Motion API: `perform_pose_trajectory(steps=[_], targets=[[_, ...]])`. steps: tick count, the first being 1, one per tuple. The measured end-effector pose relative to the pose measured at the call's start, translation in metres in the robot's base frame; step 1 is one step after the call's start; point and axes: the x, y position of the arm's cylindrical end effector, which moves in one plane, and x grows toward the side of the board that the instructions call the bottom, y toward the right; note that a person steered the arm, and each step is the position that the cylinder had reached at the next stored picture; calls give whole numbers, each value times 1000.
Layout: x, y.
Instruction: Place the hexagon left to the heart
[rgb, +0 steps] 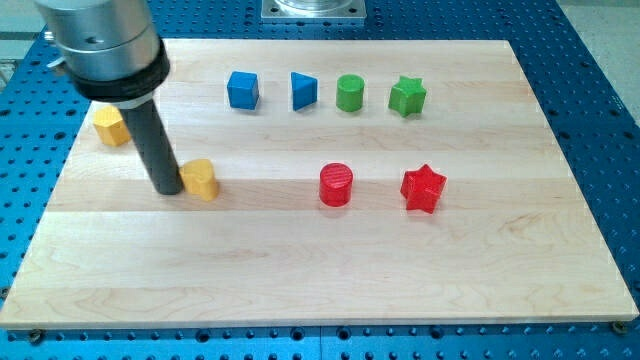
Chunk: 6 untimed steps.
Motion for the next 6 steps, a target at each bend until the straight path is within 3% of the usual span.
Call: perform_pose_trajectory(steps=[1,2,3,4,6], targets=[[10,59],[5,55],[5,-65],[-1,-150],[-79,-133]])
